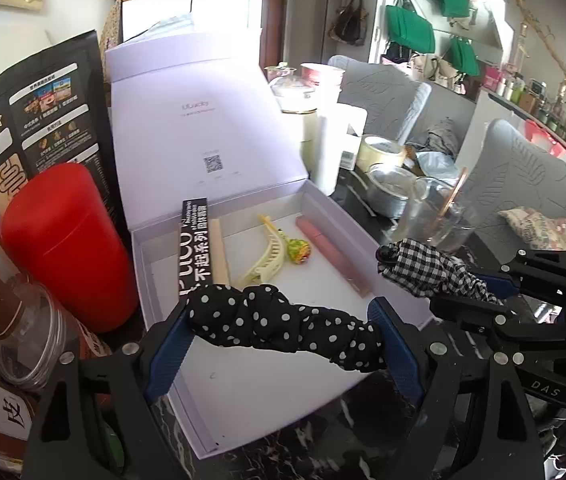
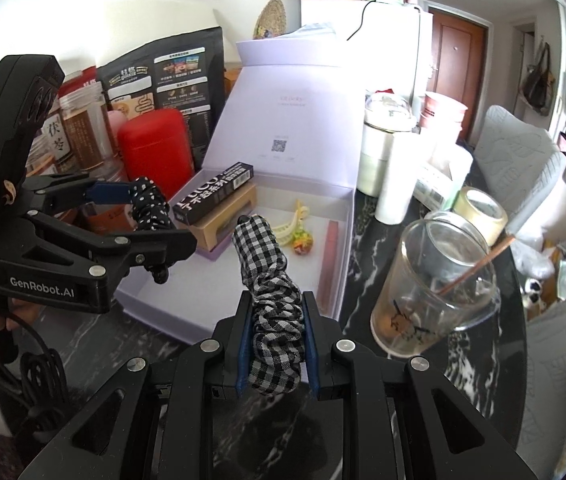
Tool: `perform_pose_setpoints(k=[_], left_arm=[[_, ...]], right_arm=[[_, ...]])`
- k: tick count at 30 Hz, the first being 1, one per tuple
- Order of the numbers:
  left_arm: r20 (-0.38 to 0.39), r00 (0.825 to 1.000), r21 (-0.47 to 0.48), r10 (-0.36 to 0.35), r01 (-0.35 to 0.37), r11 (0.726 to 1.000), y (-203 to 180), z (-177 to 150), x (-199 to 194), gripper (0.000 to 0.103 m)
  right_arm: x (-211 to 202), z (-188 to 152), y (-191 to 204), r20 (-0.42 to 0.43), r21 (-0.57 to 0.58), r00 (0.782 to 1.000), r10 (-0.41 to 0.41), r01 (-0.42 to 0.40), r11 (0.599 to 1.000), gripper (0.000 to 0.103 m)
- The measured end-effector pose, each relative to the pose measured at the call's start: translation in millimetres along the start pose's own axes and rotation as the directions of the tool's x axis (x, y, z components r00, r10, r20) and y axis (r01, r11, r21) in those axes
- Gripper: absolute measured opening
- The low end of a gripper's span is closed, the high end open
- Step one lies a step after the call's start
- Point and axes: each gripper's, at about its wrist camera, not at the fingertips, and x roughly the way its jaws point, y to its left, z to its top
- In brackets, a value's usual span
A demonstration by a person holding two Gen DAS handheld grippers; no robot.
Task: Organize rigid objects
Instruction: 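Carry both scrunchies over the white box with both tools, then open the right tool to drop the gingham scrunchie while the left drops the polka-dot one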
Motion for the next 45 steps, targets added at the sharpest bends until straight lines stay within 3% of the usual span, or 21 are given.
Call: perform_pose_setpoints(k=[5,17,29,33,36,39,43,45], left_arm=[[0.008,0.998,-0.012,0.055,-0.055,0.998,5.2,-1.0,7.3,0.086],[-0.014,0.994,-0.025,0.108,-0.108,0.994,10.9,-4.8,28.7,0.086],[0.002,0.992,-0.031,0.124,-0.124,0.992,13.7,-3.0,31.4,0.086],[0.007,0.991,-0.023,0.136,-0.136,0.99,11.3,-1.3,28.9,0.086],[0.01,0.989,-0.011,0.145,-0.145,0.989,8.4,-0.1,28.0,0.086],[0.003,0.987,-0.011,0.161,-0.161,0.987,7.3,1.4,28.8,0.088],[0.005,0.989,-0.044,0.149,-0.149,0.988,10.2,3.1,25.5,0.101],[0.008,0.989,-0.046,0.147,-0.147,0.988,9.8,3.7,22.2,0.101]], right_arm=[[13.9,2.3,-2.8,-0.008,-0.001,1.0,-0.003,0.003,1.0,0.022],[39.2,-1.8,-9.8,-0.049,0.006,0.999,-0.016,0.017,1.0,0.022],[53.8,-0.5,-11.6,-0.076,0.029,0.997,0.003,-0.001,1.0,0.024],[52.8,1.0,-14.6,-0.074,0.047,0.997,-0.011,0.014,0.999,0.041],[51.1,1.7,-16.6,-0.075,0.05,0.997,-0.018,0.021,0.999,0.041],[48.2,1.4,-16.7,-0.077,0.05,0.997,-0.022,0.026,0.998,0.041],[41.3,0.8,-16.7,-0.069,0.048,0.997,-0.031,0.034,0.998,0.041],[37.7,0.4,-17.2,-0.063,0.047,0.997,-0.042,0.045,0.998,0.041]])
